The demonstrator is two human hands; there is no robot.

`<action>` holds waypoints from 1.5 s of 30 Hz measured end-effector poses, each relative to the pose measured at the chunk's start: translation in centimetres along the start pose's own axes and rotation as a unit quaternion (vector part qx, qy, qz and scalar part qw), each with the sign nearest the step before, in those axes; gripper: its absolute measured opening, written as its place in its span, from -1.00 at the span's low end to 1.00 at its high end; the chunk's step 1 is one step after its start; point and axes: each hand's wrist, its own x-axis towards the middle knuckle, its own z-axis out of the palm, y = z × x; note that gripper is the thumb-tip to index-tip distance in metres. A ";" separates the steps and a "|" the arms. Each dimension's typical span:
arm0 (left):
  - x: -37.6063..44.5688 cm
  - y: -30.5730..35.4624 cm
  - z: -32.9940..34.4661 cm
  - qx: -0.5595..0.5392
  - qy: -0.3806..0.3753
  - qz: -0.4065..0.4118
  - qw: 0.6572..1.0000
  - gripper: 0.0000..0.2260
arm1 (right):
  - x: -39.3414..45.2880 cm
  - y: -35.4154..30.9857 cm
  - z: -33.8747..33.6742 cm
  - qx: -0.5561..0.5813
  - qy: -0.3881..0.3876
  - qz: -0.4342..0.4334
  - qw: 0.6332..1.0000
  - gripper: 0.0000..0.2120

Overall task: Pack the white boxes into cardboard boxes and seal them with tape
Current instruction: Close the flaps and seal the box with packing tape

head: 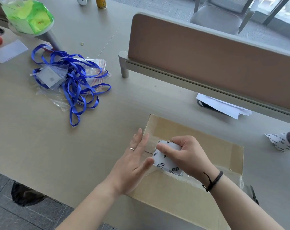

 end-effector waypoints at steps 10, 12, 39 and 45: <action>-0.1 0.3 -0.2 0.088 -0.039 0.017 0.995 0.13 | 0.1 -0.5 0.3 -0.003 0.022 -0.016 1.000 -0.44; -0.3 0.6 0.0 0.096 -0.036 0.000 0.995 0.15 | 0.2 -0.5 0.5 0.000 0.028 -0.017 0.999 -0.44; -0.2 0.5 1.4 0.361 -0.005 0.023 0.932 0.10 | 0.3 -1.0 0.7 -0.049 0.026 -0.020 0.998 -0.46; 0.0 1.0 2.0 0.374 -0.010 0.025 0.927 -0.02 | 0.5 -1.4 0.9 -0.059 0.026 -0.028 0.998 -0.42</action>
